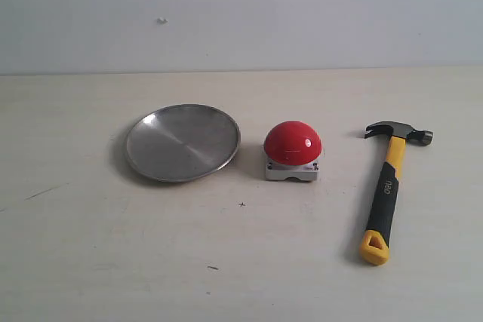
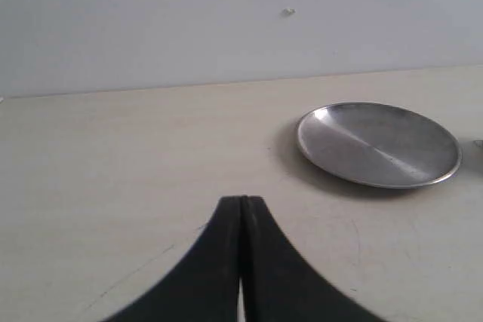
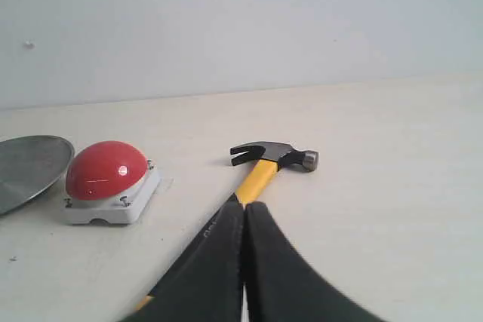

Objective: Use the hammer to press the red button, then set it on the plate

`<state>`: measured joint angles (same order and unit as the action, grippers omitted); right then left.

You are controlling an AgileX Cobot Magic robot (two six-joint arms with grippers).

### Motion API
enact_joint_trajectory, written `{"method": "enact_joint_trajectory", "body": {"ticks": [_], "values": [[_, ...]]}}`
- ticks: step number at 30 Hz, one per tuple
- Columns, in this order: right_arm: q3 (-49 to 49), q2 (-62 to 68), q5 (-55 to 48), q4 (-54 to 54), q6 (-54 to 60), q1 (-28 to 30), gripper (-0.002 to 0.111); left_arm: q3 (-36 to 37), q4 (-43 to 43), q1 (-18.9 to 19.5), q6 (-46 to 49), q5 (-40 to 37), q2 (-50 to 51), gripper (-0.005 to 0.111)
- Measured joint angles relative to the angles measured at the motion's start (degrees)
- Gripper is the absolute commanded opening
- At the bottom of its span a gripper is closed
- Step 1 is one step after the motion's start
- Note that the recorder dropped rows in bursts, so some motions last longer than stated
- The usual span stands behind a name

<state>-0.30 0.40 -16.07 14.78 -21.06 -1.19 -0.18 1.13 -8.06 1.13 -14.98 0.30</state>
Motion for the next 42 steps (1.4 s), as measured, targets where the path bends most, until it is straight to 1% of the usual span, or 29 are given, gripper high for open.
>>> {"method": "enact_joint_trajectory", "body": {"ticks": [4,11,13,15,16,18,20,23,25,29,33,36,38,40,42], "values": [[0.00,0.00,5.36,-1.85,0.00,0.00,0.000,0.00,0.00,0.00,0.00,0.00,0.00,0.000],[0.00,-0.10,25.54,-3.52,-0.16,0.00,0.000,0.00,0.00,0.00,0.00,0.00,0.00,0.000],[0.00,-0.10,32.37,-7.16,-0.98,0.00,0.000,0.00,0.00,0.00,0.00,0.00,0.00,0.000],[0.00,-0.10,40.21,-13.17,-1.13,0.00,0.000,0.00,0.00,0.00,0.00,0.00,0.00,0.000],[-0.33,-0.10,42.51,-15.53,-0.91,0.00,0.000,0.00,0.00,0.00,0.00,0.00,0.00,0.000],[-2.97,1.21,43.21,-20.64,1.69,0.00,0.000,0.00,0.00,0.00,0.00,0.00,0.00,0.000],[-6.80,4.53,42.29,-24.18,5.75,0.00,0.000,0.00,0.00,0.00,0.00,0.00,0.00,0.000],[-13.24,14.17,40.05,-30.03,12.88,0.00,0.000,0.00,0.00,0.00,0.00,0.00,0.00,0.000],[-17.85,22.85,37.85,-33.59,17.34,0.00,0.000,0.00,0.00,0.00,0.00,0.00,0.00,0.000],[-27.23,40.79,30.89,-36.23,24.04,0.00,0.000,0.00,0.00,0.00,0.00,0.00,0.00,0.000],[-38.72,61.63,19.94,-36.94,27.30,0.00,0.000,0.00,0.00,0.00,0.00,0.00,0.00,0.000],[-47.65,75.41,9.65,-37.06,27.32,0.00,0.000,0.00,0.00,0.00,0.00,0.00,0.00,0.000],[-53.38,81.74,3.31,-37.06,25.26,0.00,0.000,0.00,0.00,0.00,0.00,0.00,0.00,0.000],[-59.07,88.72,-2.82,-36.62,21.06,0.00,0.000,0.00,0.00,0.00,0.00,0.00,0.00,0.000],[-64.02,94.52,-8.36,-33.51,15.33,0.00,0.000,0.00,0.00,0.00,0.00,0.00,0.00,0.000]]}}
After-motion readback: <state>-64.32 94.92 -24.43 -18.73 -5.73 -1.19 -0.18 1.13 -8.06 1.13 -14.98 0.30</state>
